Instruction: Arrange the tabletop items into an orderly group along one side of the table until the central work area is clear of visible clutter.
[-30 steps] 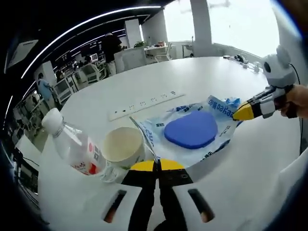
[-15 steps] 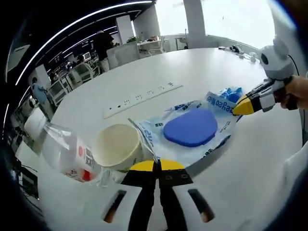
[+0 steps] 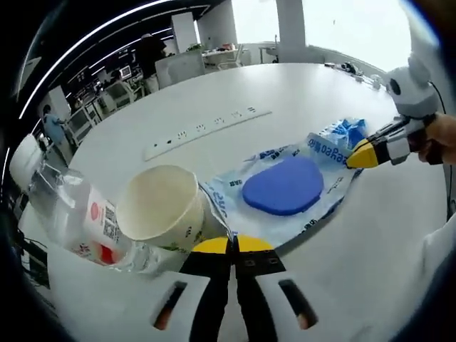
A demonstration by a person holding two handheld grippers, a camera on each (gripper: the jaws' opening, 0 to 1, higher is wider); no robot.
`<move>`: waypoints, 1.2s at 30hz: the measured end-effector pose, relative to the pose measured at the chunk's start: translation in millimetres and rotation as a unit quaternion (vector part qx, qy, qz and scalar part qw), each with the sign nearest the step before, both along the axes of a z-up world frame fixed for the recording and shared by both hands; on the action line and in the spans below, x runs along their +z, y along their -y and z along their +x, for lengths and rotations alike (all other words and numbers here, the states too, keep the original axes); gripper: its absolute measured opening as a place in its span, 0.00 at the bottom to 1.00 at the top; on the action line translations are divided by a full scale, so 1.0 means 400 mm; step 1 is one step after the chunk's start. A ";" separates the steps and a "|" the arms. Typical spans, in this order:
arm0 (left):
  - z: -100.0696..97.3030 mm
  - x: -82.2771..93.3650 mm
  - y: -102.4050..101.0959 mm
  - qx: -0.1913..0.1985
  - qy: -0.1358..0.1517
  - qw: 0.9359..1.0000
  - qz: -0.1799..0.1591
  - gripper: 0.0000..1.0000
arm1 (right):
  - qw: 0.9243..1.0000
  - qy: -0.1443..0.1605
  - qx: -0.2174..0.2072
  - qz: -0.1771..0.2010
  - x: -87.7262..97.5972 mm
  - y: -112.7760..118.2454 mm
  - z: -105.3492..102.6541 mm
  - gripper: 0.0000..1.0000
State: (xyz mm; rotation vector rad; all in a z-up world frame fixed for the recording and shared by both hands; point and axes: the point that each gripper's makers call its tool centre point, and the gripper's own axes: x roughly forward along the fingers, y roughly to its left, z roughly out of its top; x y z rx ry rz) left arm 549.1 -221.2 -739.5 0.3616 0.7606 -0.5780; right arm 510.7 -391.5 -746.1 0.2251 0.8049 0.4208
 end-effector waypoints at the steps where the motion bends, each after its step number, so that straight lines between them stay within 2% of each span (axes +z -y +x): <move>1: 0.001 -0.002 0.000 0.000 -0.001 1.000 0.000 0.00 | 1.000 -0.001 -0.001 0.001 -0.002 0.000 0.000 0.00; 9: 0.001 -0.031 0.001 0.005 -0.013 1.000 0.002 0.00 | 1.000 -0.009 -0.005 0.001 -0.019 0.001 -0.005 0.00; 18: 0.007 -0.033 0.002 0.018 -0.016 1.000 -0.010 0.00 | 1.000 -0.008 -0.013 0.003 -0.017 0.003 0.000 0.00; 21: 0.009 -0.024 0.001 0.030 -0.016 0.999 -0.025 0.00 | 1.000 0.003 -0.016 -0.007 -0.010 0.006 0.000 0.01; 24: 0.010 -0.010 -0.003 0.030 -0.002 0.999 -0.018 0.01 | 1.000 0.014 -0.015 -0.014 0.000 0.010 -0.001 0.03; 27: 0.010 0.002 -0.006 0.032 0.008 0.999 -0.019 0.07 | 0.999 0.041 -0.020 -0.030 0.020 0.023 0.008 0.09; 28: 0.010 0.011 -0.003 0.037 0.010 0.999 -0.030 0.11 | 0.998 0.056 -0.018 -0.025 0.036 0.018 0.011 0.11; 30: 0.003 0.030 -0.001 0.041 0.014 0.998 -0.042 0.12 | 0.998 0.064 -0.023 -0.007 0.060 0.010 0.008 0.16; 32: 0.000 0.049 0.002 0.040 0.029 0.998 -0.044 0.13 | 0.997 0.073 -0.022 -0.007 0.076 0.007 -0.001 0.16; 34: -0.009 0.065 0.008 0.036 0.036 0.997 -0.049 0.18 | 0.996 0.089 -0.012 -0.018 0.089 0.001 -0.013 0.19; 36: -0.016 0.078 0.008 0.036 0.043 0.997 -0.050 0.26 | 0.996 0.090 -0.009 -0.023 0.092 -0.001 -0.030 0.24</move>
